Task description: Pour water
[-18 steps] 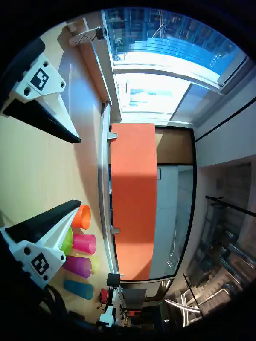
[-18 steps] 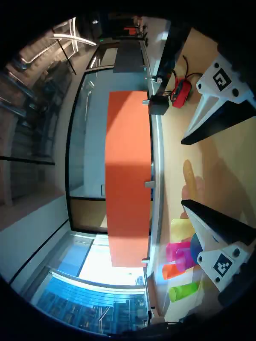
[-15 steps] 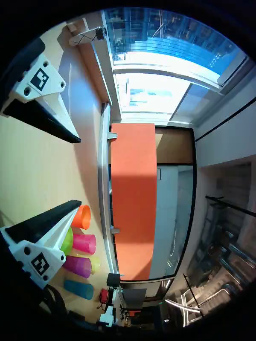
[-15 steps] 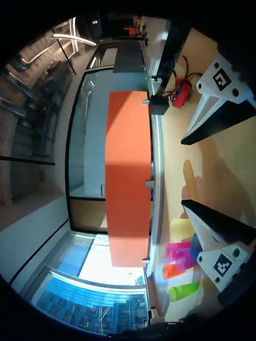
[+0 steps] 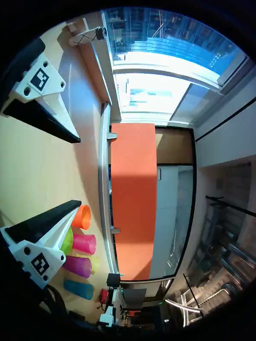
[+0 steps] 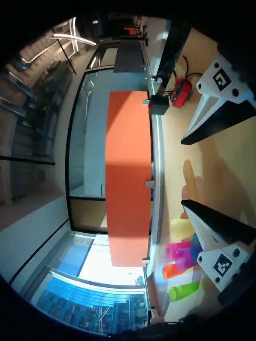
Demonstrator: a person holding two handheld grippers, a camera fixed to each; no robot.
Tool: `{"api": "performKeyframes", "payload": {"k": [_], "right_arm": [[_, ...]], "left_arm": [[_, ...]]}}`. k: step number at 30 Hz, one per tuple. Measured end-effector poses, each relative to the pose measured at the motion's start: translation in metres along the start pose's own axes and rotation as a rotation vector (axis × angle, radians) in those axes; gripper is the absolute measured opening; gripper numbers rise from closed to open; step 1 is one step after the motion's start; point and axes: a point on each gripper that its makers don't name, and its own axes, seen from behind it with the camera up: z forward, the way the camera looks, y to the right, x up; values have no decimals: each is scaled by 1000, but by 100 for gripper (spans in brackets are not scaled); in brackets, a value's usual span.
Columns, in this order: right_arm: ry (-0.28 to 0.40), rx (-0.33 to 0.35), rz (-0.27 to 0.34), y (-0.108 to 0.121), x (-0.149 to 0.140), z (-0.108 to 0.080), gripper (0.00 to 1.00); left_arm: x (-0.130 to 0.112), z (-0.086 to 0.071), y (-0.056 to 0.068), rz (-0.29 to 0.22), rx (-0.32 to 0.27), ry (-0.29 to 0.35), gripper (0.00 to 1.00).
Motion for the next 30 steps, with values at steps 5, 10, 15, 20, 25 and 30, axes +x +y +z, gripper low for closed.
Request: {"api": "performKeyframes", "payload": {"k": [5, 10, 15, 20, 25, 30], "right_arm": [[-6, 6, 1, -1, -1, 1, 99], [-20, 21, 11, -2, 11, 1, 99], [-23, 43, 11, -3, 37, 3, 99], [-27, 62, 8, -3, 67, 7, 99], [-32, 81, 12, -4, 98, 11, 99], [-35, 99, 15, -6, 129, 15, 99]], "left_arm": [[1, 0, -2, -1, 5, -4, 99], [-1, 2, -6, 10, 14, -32, 99], [14, 6, -8, 24, 15, -41, 99], [41, 12, -6, 17, -15, -47, 99], [75, 17, -3, 19, -48, -46, 99], [116, 22, 2, 31, -84, -29, 100]]}}
